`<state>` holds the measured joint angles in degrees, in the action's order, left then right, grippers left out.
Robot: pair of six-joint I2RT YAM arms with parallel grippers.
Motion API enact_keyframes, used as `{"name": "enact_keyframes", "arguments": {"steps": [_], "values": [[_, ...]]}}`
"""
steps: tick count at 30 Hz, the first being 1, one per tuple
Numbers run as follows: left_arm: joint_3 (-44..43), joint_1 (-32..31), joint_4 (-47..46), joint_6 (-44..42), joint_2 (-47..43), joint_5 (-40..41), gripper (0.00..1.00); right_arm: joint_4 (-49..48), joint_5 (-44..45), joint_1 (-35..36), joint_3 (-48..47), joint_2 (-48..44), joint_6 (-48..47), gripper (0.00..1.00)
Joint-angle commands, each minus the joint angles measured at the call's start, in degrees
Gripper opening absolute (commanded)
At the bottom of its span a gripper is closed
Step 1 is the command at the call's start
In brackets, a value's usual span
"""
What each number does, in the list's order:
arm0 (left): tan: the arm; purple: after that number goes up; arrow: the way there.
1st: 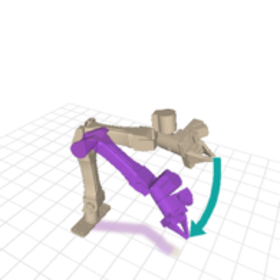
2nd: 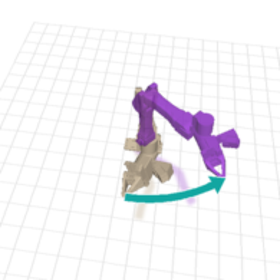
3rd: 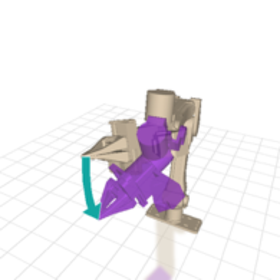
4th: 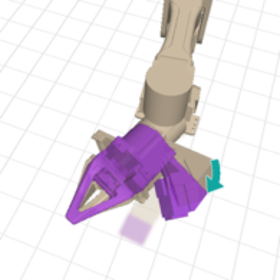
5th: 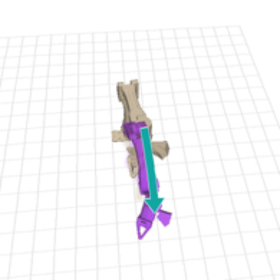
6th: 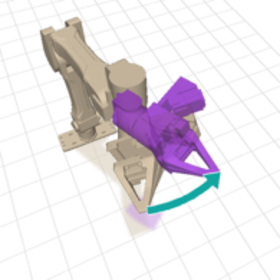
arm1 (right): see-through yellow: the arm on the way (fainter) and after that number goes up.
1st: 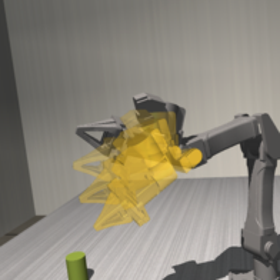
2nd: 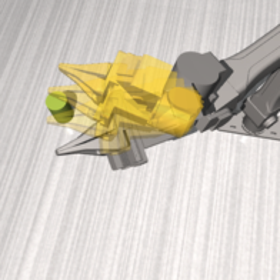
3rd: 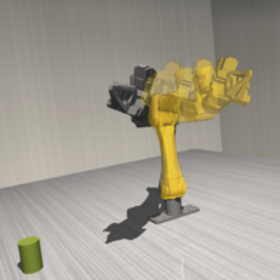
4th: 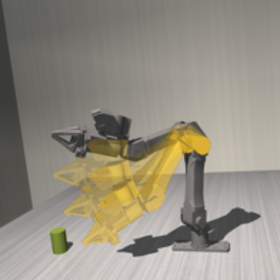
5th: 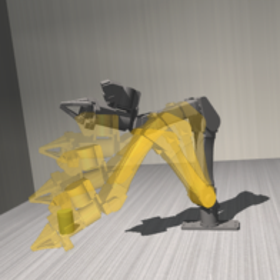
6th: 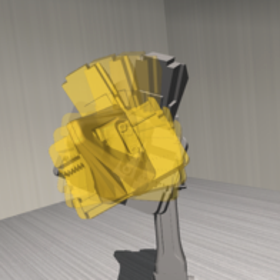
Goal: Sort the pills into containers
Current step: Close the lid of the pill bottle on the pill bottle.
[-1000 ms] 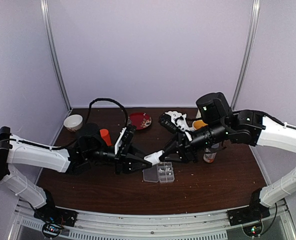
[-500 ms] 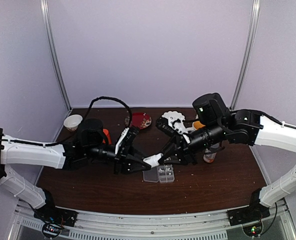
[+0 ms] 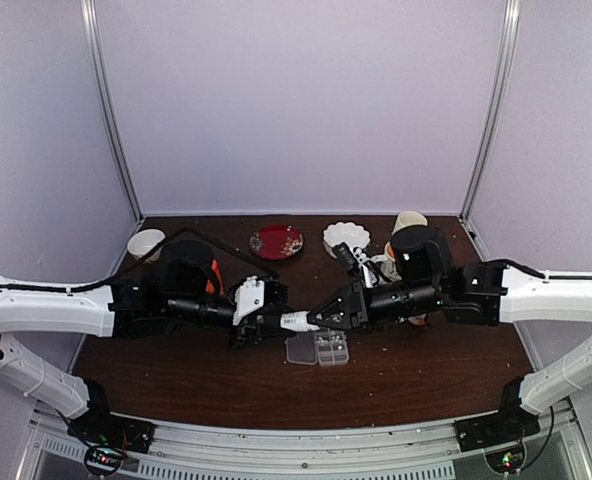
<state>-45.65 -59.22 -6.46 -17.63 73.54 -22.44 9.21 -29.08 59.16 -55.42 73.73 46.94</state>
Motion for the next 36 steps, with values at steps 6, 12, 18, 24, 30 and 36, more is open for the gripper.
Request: {"name": "enact_keyframes", "arguments": {"steps": [6,12,18,24,30,36], "values": [[-3.11,-2.76,-8.55,-9.55,-0.11,5.72,0.0,-26.36,0.99,0.96,15.32,-5.05,41.45,0.1],[-0.68,-2.81,-10.26,-4.94,-0.69,4.77,0.0,-10.53,5.23,0.75,10.0,-10.15,24.97,0.63],[1.19,-2.82,-11.33,-1.35,-2.07,3.82,0.0,3.28,9.52,-0.33,6.34,-16.07,3.42,0.87],[0.87,-2.79,-12.18,2.47,-1.62,0.78,0.0,4.99,1.5,0.19,5.88,-21.78,-31.46,0.95],[-1.4,-2.82,-11.48,7.02,0.21,-2.76,0.0,7.21,1.05,0.76,4.33,-24.45,-69.18,0.92],[-3.16,-2.79,-11.0,9.95,1.66,-5.43,0.0,10.31,3.02,2.97,-0.06,-20.07,-89.37,0.92]]}}
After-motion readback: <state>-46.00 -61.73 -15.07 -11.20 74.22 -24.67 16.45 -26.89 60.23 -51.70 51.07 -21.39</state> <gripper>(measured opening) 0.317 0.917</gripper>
